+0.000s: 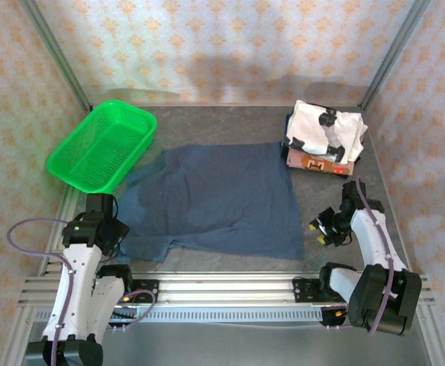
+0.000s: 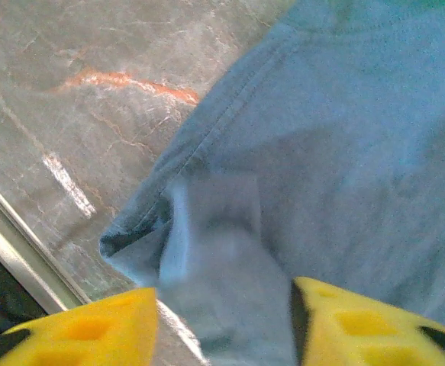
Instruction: Fold and stack the t-shirts
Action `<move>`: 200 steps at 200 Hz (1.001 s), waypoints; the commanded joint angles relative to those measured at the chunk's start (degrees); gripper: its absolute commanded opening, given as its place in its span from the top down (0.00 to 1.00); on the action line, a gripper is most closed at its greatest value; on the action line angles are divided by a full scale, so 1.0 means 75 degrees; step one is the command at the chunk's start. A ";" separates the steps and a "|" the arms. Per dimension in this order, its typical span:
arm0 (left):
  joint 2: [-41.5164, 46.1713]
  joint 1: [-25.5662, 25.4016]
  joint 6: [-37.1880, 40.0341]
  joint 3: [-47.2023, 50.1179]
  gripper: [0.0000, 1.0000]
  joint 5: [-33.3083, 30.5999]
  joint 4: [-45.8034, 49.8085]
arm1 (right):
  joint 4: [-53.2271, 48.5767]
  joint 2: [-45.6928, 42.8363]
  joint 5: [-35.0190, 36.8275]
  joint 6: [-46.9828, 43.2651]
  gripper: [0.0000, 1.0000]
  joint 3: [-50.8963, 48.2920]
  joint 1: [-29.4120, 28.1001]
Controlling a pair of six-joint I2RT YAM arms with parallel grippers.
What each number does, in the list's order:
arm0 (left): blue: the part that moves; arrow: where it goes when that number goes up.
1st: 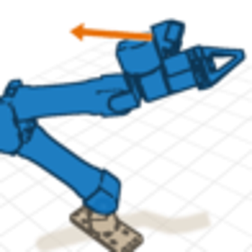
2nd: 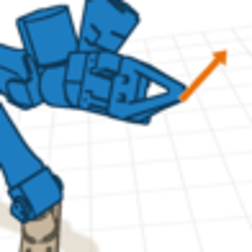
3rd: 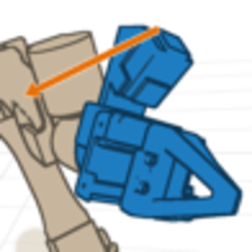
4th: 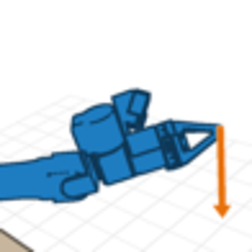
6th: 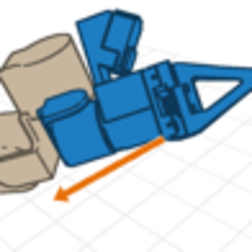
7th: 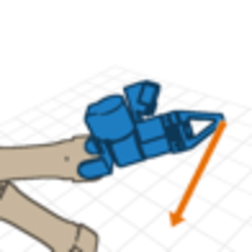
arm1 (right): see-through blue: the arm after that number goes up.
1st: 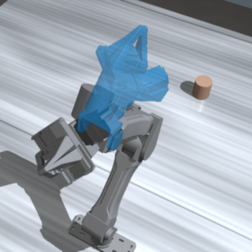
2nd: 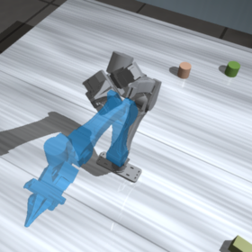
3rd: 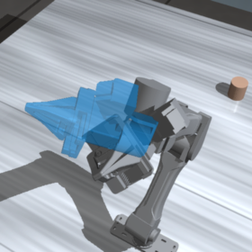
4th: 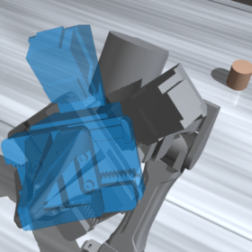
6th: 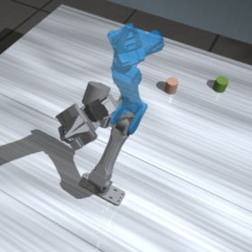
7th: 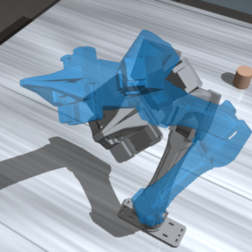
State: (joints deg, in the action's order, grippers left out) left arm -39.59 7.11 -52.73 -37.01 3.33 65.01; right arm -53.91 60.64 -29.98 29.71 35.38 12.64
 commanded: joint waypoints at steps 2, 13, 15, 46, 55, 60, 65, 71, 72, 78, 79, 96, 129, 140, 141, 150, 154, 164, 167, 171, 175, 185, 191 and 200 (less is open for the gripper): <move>0.0225 -0.0023 -0.0271 0.0061 0.43 -0.0203 0.0118 | -0.0120 -0.0062 0.0116 -0.0077 0.55 0.0227 -0.0032; 0.0434 -0.0023 -0.0370 0.0092 0.42 -0.0079 0.0220 | -0.0213 -0.0130 0.0011 -0.0021 0.52 0.0229 -0.0032; 0.0470 -0.0029 -0.0389 0.0106 0.41 -0.0063 0.0248 | -0.0223 -0.0138 -0.0005 -0.0015 0.51 0.0229 -0.0033; 0.0884 -0.0026 -0.0662 0.0227 0.38 0.0199 0.0459 | -0.0277 -0.0331 -0.0487 0.0221 0.51 0.0085 -0.0055; 0.0836 -0.0024 -0.0680 0.0242 0.38 0.0200 0.0472 | -0.0289 -0.0382 -0.0545 0.0239 0.51 0.0055 -0.0080; 0.0764 -0.0025 -0.0669 0.0258 0.38 0.0175 0.0495 | -0.0299 -0.0395 -0.0577 0.0238 0.51 0.0031 -0.0112; 0.0682 -0.0023 -0.0668 0.0279 0.38 0.0159 0.0490 | -0.0301 -0.0392 -0.0594 0.0252 0.51 0.0008 -0.0162; 0.0553 -0.0023 -0.0658 0.0305 0.38 0.0170 0.0444 | -0.0305 -0.0376 -0.0597 0.0260 0.51 -0.0022 -0.0237; 0.0532 -0.0023 -0.0658 0.0306 0.38 0.0167 0.0435 | -0.0303 -0.0369 -0.0597 0.0264 0.51 -0.0026 -0.0247; 0.0395 -0.0027 -0.0626 0.0318 0.39 0.0175 0.0361 | -0.0283 -0.0341 -0.0603 0.0298 0.51 -0.0071 -0.0353; 0.0359 -0.0031 -0.0618 0.0330 0.39 0.0176 0.0352 | -0.0274 -0.0335 -0.0606 0.0307 0.51 -0.0080 -0.0369; -0.0073 -0.0026 -0.0552 0.0298 0.39 0.0160 0.0207 | -0.0197 -0.0175 -0.0644 0.0387 0.51 -0.0235 -0.0708; -0.0456 -0.0032 -0.0481 0.0317 0.40 0.0200 -0.0084 | -0.0211 -0.0195 -0.0480 0.0417 0.57 -0.0512 -0.0860; -0.0519 -0.0027 -0.0481 0.0341 0.40 0.0229 -0.0151 | -0.0208 -0.0211 -0.0476 0.0424 0.58 -0.0584 -0.0876; -0.0520 -0.0031 -0.0475 0.0347 0.40 0.0232 -0.0156 | -0.0201 -0.0211 -0.0484 0.0428 0.58 -0.0593 -0.0877; -0.0579 -0.0032 -0.0450 0.0365 0.40 0.0265 -0.0224 | -0.0167 -0.0190 -0.0503 0.0462 0.60 -0.0657 -0.0927; -0.0599 -0.0024 -0.0437 0.0356 0.40 0.0256 -0.0236 | -0.0154 -0.0182 -0.0491 0.0470 0.61 -0.0678 -0.0963; -0.0690 -0.0030 -0.0405 0.0342 0.40 0.0236 -0.0256 | -0.0152 -0.0142 -0.0469 0.0506 0.62 -0.0725 -0.1095; -0.0707 -0.0024 -0.0400 0.0333 0.40 0.0234 -0.0258 | -0.0151 -0.0124 -0.0452 0.0527 0.62 -0.0737 -0.1143; -0.0754 -0.0023 -0.0388 0.0323 0.40 0.0224 -0.0268 | -0.0148 -0.0109 -0.0446 0.0545 0.62 -0.0760 -0.1210; -0.0804 -0.0027 -0.0371 0.0309 0.40 0.0203 -0.0277 | -0.0151 -0.0097 -0.0425 0.0570 0.62 -0.0783 -0.1288; -0.0930 -0.0035 -0.0315 0.0283 0.40 0.0169 -0.0284 | -0.0157 -0.0065 -0.0370 0.0641 0.62 -0.0845 -0.1461; -0.1002 -0.0035 -0.0275 0.0243 0.40 0.0135 -0.0274 | -0.0186 -0.0058 -0.0340 0.0667 0.63 -0.0879 -0.1528; -0.1117 -0.0044 -0.0176 0.0165 0.41 0.0025 -0.0205 | -0.0183 -0.0058 -0.0316 0.0699 0.63 -0.0939 -0.1607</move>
State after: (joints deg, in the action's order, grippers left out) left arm -46.24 7.11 -55.55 -35.07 5.52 63.35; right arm -54.39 59.88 -34.28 33.41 30.00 2.26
